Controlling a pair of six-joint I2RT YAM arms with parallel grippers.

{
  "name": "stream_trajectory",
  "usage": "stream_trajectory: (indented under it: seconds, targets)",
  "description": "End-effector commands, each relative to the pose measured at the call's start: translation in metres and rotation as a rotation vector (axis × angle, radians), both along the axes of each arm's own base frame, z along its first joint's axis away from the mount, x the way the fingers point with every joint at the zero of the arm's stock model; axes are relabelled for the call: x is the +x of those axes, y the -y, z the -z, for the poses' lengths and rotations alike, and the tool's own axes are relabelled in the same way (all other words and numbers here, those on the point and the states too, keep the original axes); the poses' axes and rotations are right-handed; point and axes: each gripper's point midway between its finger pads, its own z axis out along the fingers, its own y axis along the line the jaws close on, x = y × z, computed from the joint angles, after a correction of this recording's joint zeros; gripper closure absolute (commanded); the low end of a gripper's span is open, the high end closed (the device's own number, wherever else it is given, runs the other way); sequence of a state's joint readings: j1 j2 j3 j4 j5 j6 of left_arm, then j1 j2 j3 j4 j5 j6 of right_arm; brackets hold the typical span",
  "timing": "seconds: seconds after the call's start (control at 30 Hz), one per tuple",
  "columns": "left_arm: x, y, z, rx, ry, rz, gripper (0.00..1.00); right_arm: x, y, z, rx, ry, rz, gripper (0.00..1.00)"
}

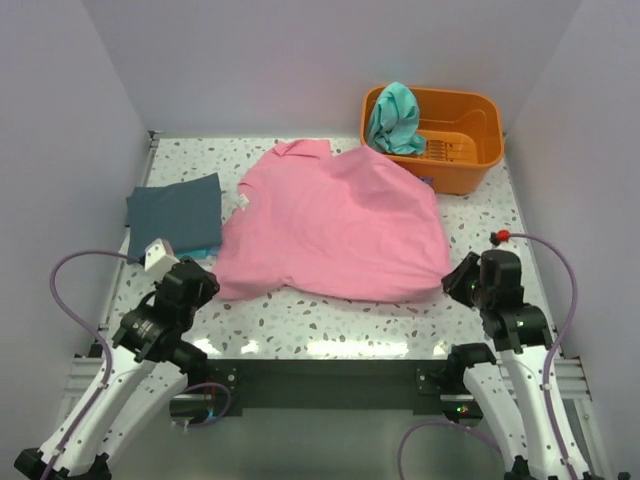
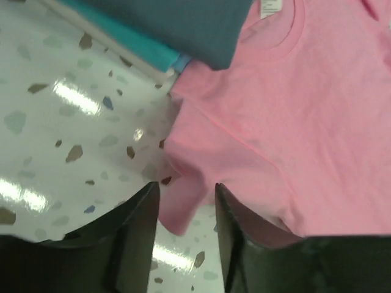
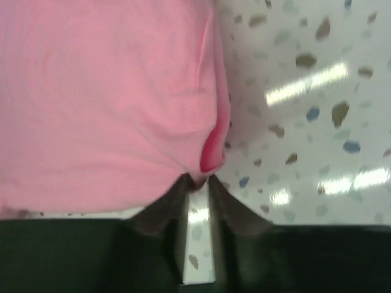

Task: Fold and stack the t-shirts
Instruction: Flatten the tshirt out

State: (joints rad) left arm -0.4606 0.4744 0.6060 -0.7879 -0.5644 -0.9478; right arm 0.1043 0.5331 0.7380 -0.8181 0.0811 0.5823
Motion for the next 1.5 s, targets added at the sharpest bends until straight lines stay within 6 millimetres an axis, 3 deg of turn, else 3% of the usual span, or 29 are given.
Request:
stream_trajectory:
  seconds: [0.0, 0.03, 0.07, 0.13, 0.17, 0.23, 0.27, 0.3, 0.37, 0.47, 0.53, 0.63, 0.77, 0.97, 1.03, 1.3, 1.47]
  targets:
    - [-0.025, 0.014, 0.014, -0.214, -0.068, -0.051, 0.48, -0.034, -0.011, 0.048, 0.091, -0.198, 0.011, 0.69]
    - [-0.024, 0.022, 0.011, -0.236, -0.065, -0.019, 0.36, -0.04, -0.014, 0.056, 0.118, -0.241, 0.025, 0.62]
    - [-0.021, 0.027, -0.001, -0.27, -0.042, -0.002, 0.16, -0.044, -0.02, 0.064, 0.143, -0.269, 0.001, 0.58]
    - [-0.016, 0.026, -0.013, -0.243, -0.017, 0.008, 0.13, -0.044, -0.018, 0.061, 0.148, -0.269, 0.022, 0.51]
    - [-0.015, 0.024, -0.027, -0.242, 0.009, 0.0, 0.1, -0.041, -0.015, 0.05, 0.133, -0.24, 0.032, 0.5]
    - [-0.018, 0.011, -0.029, -0.188, -0.011, -0.049, 0.0, -0.043, 0.0, 0.041, 0.065, -0.232, 0.076, 0.32]
    - [-0.018, 0.008, -0.034, -0.183, -0.004, -0.058, 0.0, -0.041, 0.003, 0.029, 0.051, -0.2, 0.08, 0.22]
    - [-0.015, 0.009, -0.036, -0.17, 0.007, -0.045, 0.0, -0.037, 0.006, 0.024, 0.036, -0.175, 0.087, 0.02]
    - [-0.002, 0.024, -0.039, -0.185, 0.046, 0.021, 0.0, -0.029, 0.011, 0.016, -0.001, -0.132, 0.089, 0.01]
    - [0.014, 0.045, -0.025, -0.167, 0.028, 0.115, 0.0, -0.009, -0.004, 0.012, 0.022, -0.094, -0.005, 0.01]
    - [0.016, 0.053, 0.001, -0.129, -0.086, 0.144, 0.0, -0.003, -0.012, 0.026, 0.035, -0.155, -0.05, 0.01]
    - [0.013, 0.045, 0.032, -0.053, -0.212, 0.106, 0.0, -0.005, -0.019, 0.064, 0.054, -0.248, -0.07, 0.01]
    - [0.023, 0.068, 0.056, -0.087, -0.23, 0.194, 0.0, 0.002, -0.038, 0.084, 0.097, -0.258, -0.144, 0.01]
    - [0.029, 0.083, 0.087, -0.089, -0.273, 0.262, 0.0, 0.023, -0.059, 0.114, 0.027, -0.318, -0.203, 0.01]
    - [0.031, 0.086, 0.093, -0.082, -0.278, 0.285, 0.0, 0.036, -0.059, 0.118, 0.009, -0.315, -0.181, 0.01]
    - [0.053, 0.089, 0.109, -0.028, -0.286, 0.288, 0.0, 0.053, -0.037, 0.161, -0.002, -0.457, -0.023, 0.01]
    - [0.071, 0.087, 0.117, 0.02, -0.303, 0.276, 0.0, 0.063, -0.012, 0.166, -0.047, -0.482, 0.061, 0.01]
